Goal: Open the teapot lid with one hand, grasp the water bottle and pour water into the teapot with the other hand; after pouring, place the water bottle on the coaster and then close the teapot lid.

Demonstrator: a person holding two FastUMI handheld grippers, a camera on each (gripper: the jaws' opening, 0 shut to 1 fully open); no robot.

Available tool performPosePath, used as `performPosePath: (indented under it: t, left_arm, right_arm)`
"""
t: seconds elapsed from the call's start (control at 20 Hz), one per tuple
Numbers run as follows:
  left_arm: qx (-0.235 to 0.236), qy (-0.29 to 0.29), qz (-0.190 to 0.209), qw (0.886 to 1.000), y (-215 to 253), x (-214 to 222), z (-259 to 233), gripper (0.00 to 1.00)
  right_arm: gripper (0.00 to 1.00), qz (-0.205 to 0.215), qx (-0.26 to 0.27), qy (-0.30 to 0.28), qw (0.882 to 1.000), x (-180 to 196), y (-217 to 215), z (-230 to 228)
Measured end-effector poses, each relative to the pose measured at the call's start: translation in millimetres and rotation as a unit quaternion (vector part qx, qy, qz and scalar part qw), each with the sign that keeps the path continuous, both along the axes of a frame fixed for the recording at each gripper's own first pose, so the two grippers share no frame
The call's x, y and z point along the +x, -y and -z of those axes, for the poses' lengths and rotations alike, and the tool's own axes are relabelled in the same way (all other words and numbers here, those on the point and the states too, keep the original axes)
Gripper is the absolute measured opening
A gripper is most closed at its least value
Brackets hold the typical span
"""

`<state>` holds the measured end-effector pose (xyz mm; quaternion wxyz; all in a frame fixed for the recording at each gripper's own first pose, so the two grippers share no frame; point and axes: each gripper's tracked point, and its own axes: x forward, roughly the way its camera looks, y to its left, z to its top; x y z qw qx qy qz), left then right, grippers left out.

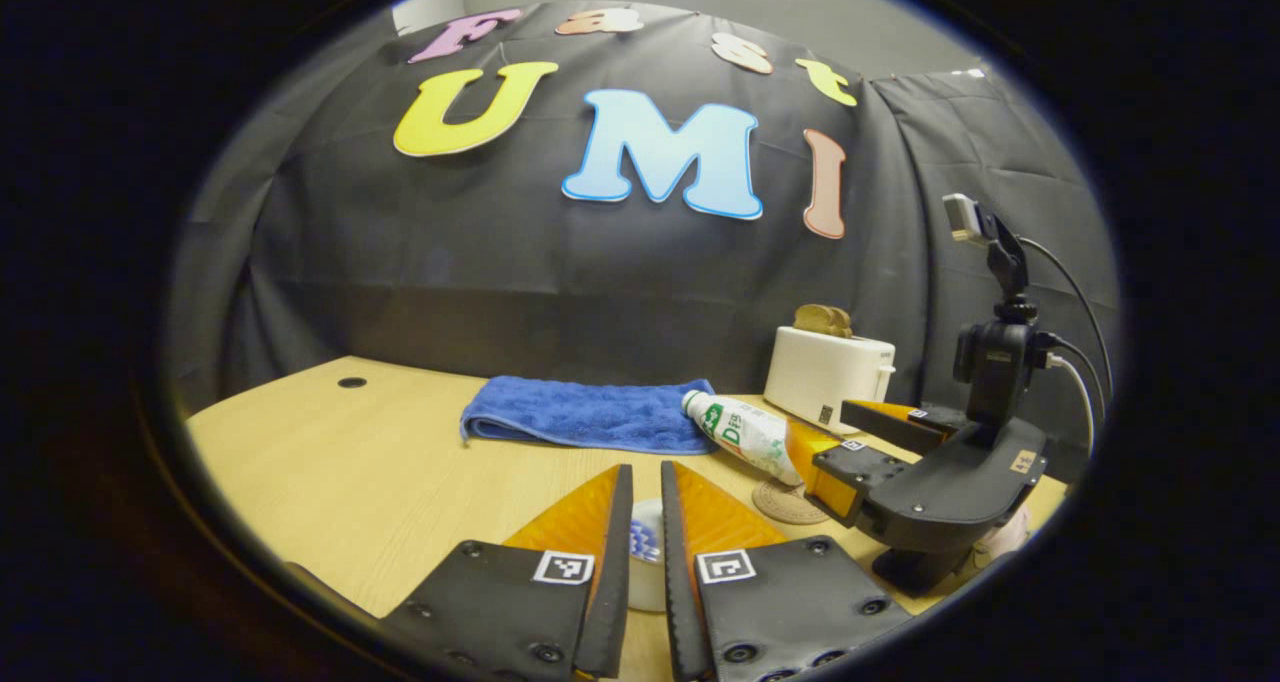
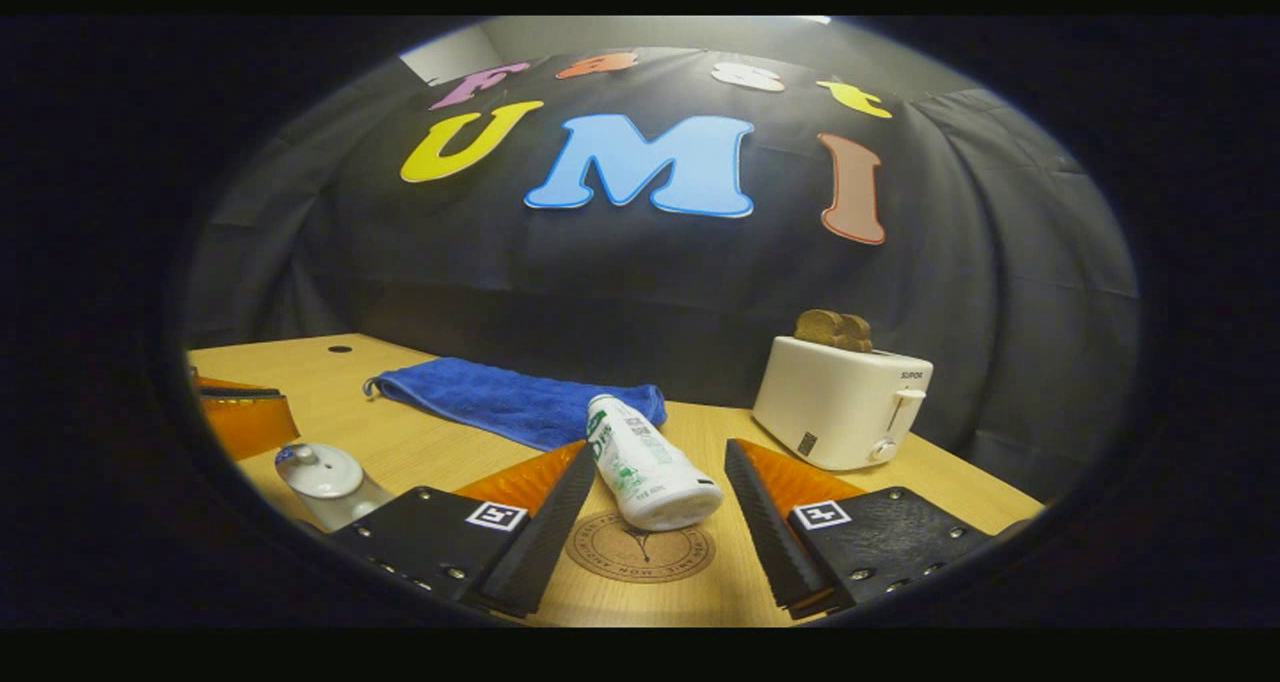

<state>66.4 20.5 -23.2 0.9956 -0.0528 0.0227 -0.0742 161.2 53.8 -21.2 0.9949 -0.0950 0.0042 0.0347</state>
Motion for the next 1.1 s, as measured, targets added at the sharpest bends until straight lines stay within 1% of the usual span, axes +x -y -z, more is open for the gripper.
performPosePath:
  t: [0.15,0.2,0.3,0.4,0.5,0.55,0.6,0.65,0.7,0.75,0.8,0.85,0.9,0.95,1.05,1.1]
  left_arm:
    - [-0.005,0.000,-0.002,1.000,-1,0,1,0.27]
    - [-0.004,-0.001,-0.001,1.000,-1,1,1,0.20]
    - [0.000,-0.003,-0.002,1.000,1,0,3,0.20]
    - [0.003,-0.001,-0.004,1.000,1,0,2,0.27]
    - [0.005,0.003,-0.005,1.000,2,0,1,0.27]
    - [0.008,0.004,-0.005,1.000,3,-1,1,0.24]
    - [0.012,0.006,-0.006,1.000,5,-1,2,0.27]
    - [0.018,0.009,-0.007,1.000,6,-1,1,0.24]
    - [0.023,0.012,-0.008,1.000,6,-2,0,0.27]
    - [0.027,0.016,-0.008,0.999,8,-3,-2,0.27]
    - [0.029,0.022,-0.009,0.999,10,-5,-5,0.24]
    - [0.030,0.027,-0.008,0.999,13,-7,-7,0.27]
    - [0.028,0.030,-0.007,0.999,15,-11,-7,0.24]
    - [0.027,0.033,-0.005,0.999,18,-14,-7,0.27]
    - [0.029,0.041,-0.007,0.999,20,-23,-8,0.27]
    - [0.030,0.042,-0.009,0.999,21,-28,-6,0.24]
  right_arm:
    - [0.82,0.002,-0.008,0.007,1.000,-2,3,-7]
    - [0.82,0.001,-0.005,0.007,1.000,-3,2,-8]
    - [0.82,-0.001,0.005,0.007,1.000,-5,1,-7]
    - [0.82,0.002,0.017,0.007,1.000,-7,6,-7]
    - [0.82,0.006,0.033,0.007,0.999,-12,10,-7]
    - [0.82,0.010,0.036,0.008,0.999,-16,14,-6]
    - [0.82,0.014,0.038,0.008,0.999,-19,17,-6]
    - [0.82,0.015,0.041,0.008,0.999,-23,20,-5]
    - [0.82,0.015,0.044,0.007,0.999,-28,22,-5]
    - [0.82,0.015,0.049,0.008,0.999,-34,24,-5]
    - [0.82,0.015,0.053,0.008,0.998,-40,25,-5]
    - [0.82,0.016,0.057,0.012,0.998,-46,26,-7]
    - [0.82,0.014,0.060,0.015,0.998,-54,26,-9]
    - [0.82,0.012,0.061,0.020,0.998,-63,25,-12]
    - [0.82,0.008,0.061,0.033,0.998,-80,23,-19]
    - [0.82,0.007,0.060,0.040,0.997,-89,23,-22]
